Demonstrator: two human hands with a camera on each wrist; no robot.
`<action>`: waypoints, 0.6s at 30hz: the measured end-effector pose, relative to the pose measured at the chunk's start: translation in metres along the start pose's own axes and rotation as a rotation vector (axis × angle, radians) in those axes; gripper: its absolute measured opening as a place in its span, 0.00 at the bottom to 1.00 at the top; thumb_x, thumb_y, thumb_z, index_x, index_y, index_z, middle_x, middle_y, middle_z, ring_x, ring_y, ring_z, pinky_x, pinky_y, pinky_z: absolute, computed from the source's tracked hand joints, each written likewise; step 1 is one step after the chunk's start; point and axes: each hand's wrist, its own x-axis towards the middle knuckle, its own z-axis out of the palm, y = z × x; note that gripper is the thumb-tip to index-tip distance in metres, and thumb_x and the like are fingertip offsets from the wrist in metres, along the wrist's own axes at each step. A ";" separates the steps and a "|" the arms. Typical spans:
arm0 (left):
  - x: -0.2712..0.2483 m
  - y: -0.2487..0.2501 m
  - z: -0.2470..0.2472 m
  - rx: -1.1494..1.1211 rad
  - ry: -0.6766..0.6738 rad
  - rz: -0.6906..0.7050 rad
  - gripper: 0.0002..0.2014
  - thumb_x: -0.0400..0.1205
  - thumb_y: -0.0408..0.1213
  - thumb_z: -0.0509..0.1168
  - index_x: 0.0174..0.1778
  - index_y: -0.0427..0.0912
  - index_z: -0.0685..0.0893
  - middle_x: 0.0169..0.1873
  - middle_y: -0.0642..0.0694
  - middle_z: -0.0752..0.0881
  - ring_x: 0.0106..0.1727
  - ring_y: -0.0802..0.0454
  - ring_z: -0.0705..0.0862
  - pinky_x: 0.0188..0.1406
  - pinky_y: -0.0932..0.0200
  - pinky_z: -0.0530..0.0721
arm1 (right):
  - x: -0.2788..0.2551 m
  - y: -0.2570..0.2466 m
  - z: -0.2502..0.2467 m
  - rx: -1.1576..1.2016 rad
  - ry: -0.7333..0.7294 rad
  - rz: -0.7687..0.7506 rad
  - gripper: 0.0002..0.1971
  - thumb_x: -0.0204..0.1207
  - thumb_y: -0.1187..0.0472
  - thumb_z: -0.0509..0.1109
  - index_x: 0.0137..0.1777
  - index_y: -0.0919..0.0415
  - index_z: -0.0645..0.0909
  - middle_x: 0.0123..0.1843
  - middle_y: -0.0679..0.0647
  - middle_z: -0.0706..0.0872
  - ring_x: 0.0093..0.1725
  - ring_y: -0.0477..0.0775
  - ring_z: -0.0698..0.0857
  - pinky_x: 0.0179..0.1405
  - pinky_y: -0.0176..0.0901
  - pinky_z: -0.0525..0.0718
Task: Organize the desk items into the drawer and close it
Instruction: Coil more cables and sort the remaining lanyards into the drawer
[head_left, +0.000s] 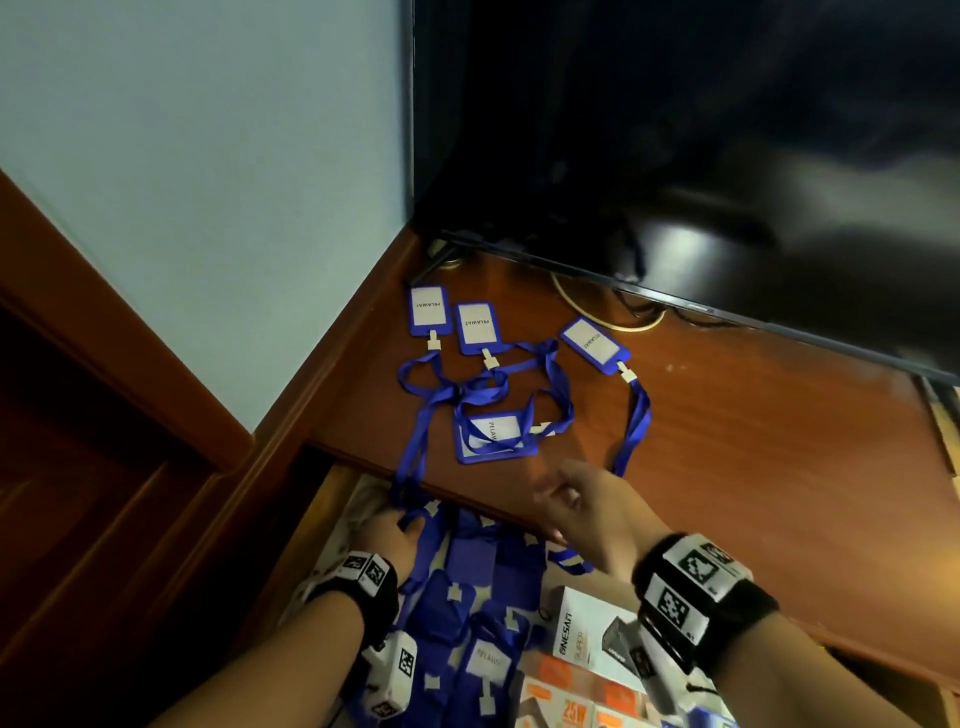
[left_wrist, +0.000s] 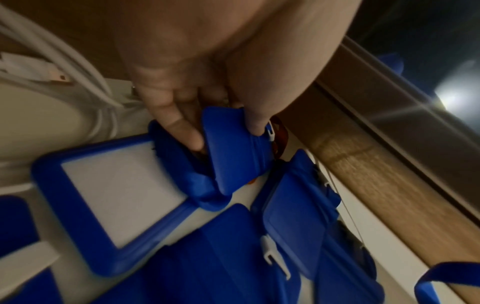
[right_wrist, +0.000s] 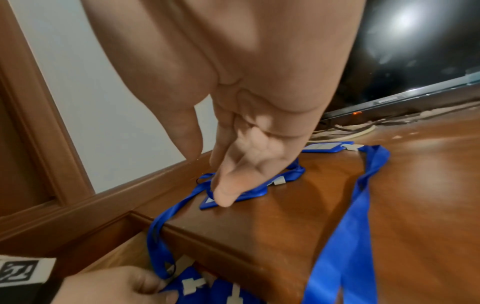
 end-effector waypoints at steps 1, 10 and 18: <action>0.000 0.002 0.000 0.007 0.013 -0.012 0.15 0.90 0.50 0.64 0.61 0.43 0.86 0.57 0.38 0.90 0.56 0.36 0.87 0.53 0.52 0.84 | 0.009 -0.003 -0.003 -0.018 -0.008 -0.007 0.04 0.82 0.52 0.70 0.53 0.48 0.84 0.44 0.46 0.89 0.44 0.44 0.88 0.49 0.40 0.86; -0.026 0.009 -0.008 0.179 0.077 0.016 0.24 0.83 0.54 0.70 0.72 0.47 0.81 0.64 0.44 0.89 0.63 0.39 0.88 0.58 0.49 0.87 | 0.091 -0.008 0.012 -0.176 0.043 0.305 0.25 0.77 0.37 0.73 0.42 0.62 0.78 0.37 0.55 0.83 0.37 0.55 0.83 0.28 0.40 0.74; -0.080 0.043 -0.069 0.208 0.257 0.210 0.16 0.86 0.56 0.66 0.41 0.49 0.84 0.34 0.51 0.88 0.39 0.49 0.87 0.38 0.51 0.87 | 0.104 -0.009 0.033 -0.098 0.112 0.485 0.47 0.68 0.38 0.83 0.76 0.65 0.66 0.74 0.64 0.73 0.70 0.66 0.80 0.63 0.55 0.82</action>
